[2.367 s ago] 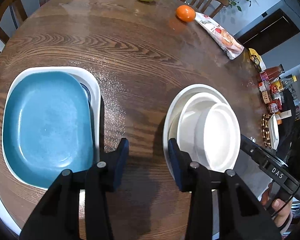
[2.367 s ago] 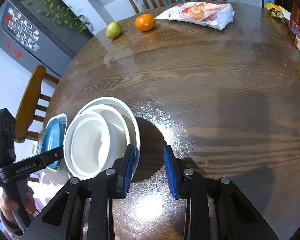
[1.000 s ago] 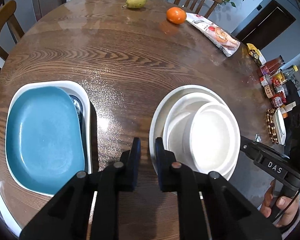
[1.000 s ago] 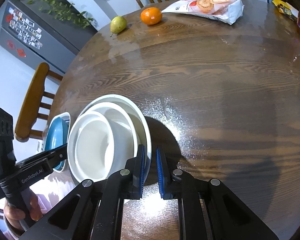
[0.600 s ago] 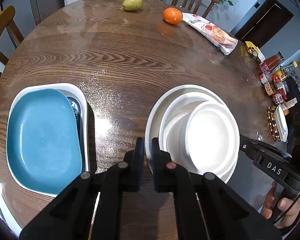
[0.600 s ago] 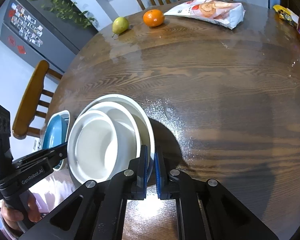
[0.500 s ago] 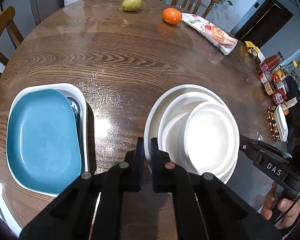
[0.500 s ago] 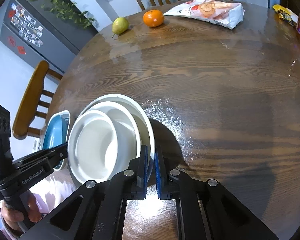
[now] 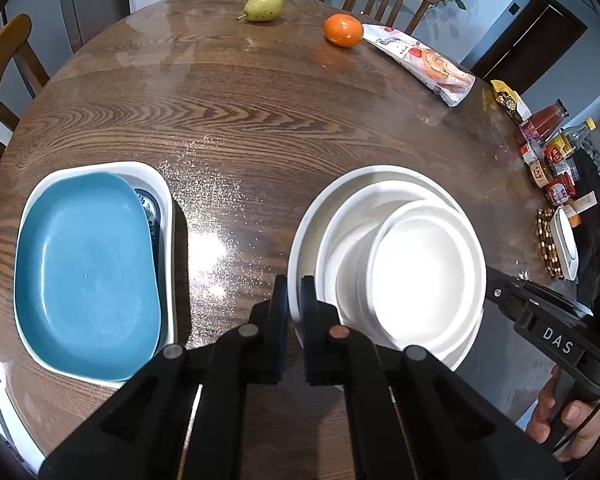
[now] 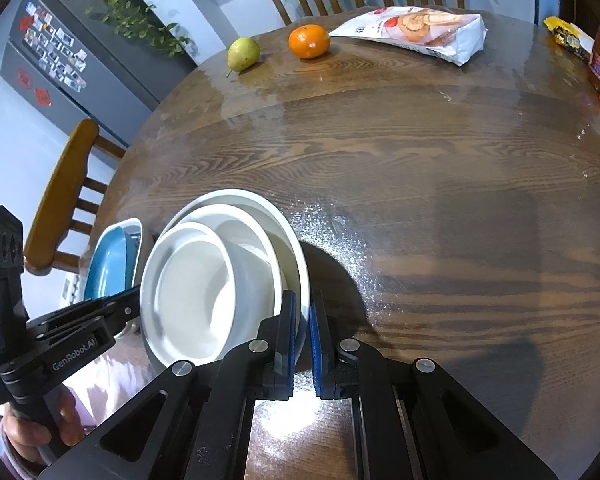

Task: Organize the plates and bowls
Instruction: 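Carry the nested bowls with both tools and lower them onto the teal plate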

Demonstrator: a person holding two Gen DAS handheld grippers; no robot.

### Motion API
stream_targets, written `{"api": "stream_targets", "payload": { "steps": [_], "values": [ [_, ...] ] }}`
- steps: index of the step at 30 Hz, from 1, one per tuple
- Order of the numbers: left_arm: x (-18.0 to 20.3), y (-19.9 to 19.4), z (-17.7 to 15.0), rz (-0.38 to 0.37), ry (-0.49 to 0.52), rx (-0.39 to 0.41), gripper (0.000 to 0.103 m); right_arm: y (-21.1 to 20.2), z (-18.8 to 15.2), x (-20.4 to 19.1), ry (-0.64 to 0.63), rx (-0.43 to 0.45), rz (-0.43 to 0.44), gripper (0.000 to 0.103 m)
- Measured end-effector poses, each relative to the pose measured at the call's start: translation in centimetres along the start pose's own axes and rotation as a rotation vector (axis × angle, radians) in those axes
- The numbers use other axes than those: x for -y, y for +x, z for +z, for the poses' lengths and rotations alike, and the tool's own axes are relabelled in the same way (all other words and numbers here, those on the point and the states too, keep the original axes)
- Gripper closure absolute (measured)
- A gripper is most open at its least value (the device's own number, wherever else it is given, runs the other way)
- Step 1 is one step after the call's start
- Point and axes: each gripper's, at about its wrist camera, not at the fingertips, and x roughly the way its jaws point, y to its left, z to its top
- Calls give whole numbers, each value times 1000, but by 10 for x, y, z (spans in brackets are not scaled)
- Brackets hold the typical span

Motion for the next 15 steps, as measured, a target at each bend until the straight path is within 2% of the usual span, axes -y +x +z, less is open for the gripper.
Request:
{"api": "stream_targets", "payload": {
  "steps": [15],
  "values": [
    [2, -13, 2, 14, 14, 34, 102, -13, 1, -5, -11, 30, 4, 93]
  ]
}}
